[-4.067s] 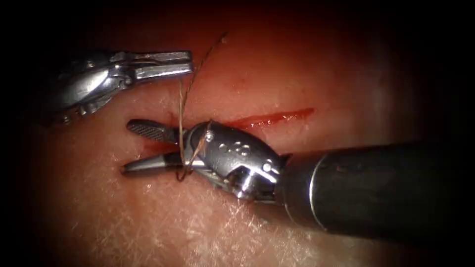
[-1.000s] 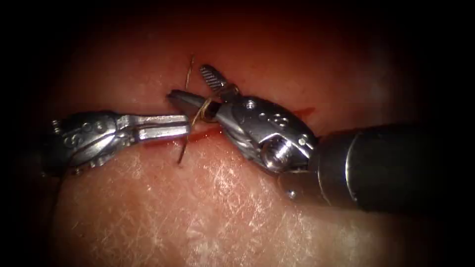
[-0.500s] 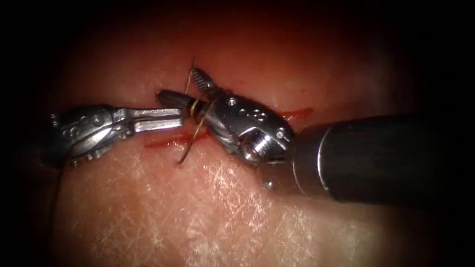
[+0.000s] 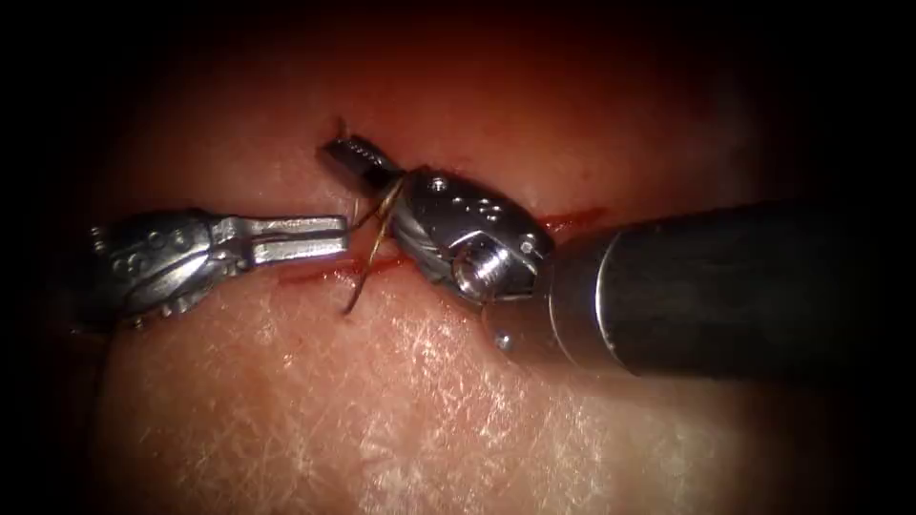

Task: Wound Closure

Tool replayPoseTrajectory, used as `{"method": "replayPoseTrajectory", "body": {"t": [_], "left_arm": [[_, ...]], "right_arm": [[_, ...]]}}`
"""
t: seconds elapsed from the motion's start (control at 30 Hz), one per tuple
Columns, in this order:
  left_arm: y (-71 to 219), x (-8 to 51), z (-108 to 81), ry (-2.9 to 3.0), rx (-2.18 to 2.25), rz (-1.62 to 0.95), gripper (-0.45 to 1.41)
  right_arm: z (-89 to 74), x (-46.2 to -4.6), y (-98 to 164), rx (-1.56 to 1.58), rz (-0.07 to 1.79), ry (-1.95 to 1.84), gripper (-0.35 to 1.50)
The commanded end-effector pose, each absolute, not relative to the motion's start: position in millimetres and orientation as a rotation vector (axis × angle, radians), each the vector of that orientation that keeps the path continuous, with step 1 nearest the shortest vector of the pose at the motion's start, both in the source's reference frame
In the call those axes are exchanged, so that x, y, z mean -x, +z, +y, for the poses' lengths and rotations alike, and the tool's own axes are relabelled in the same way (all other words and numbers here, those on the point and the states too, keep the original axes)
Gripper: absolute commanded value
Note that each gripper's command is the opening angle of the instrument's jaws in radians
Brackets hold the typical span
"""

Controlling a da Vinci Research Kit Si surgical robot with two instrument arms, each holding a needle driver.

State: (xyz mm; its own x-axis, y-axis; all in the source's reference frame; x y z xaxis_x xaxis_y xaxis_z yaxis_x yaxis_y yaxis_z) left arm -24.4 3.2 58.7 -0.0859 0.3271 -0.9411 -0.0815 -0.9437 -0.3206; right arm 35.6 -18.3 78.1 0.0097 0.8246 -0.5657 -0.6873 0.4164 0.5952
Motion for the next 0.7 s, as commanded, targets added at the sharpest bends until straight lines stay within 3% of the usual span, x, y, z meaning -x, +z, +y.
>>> {"method": "replayPoseTrajectory", "body": {"t": [0.03, 0.7], "left_arm": [[59, 24.8, 3.0, 2.11, 1.915, -0.273, -0.45], [64, 18.1, 13.7, 2.158, 1.69, -0.2, -0.45]], "right_arm": [[-18.9, -36.1, 78, -0.172, 1.013, 1.195, -0.35], [-24.6, -38.1, 71, -0.098, 0.973, 1.223, -0.35]]}}
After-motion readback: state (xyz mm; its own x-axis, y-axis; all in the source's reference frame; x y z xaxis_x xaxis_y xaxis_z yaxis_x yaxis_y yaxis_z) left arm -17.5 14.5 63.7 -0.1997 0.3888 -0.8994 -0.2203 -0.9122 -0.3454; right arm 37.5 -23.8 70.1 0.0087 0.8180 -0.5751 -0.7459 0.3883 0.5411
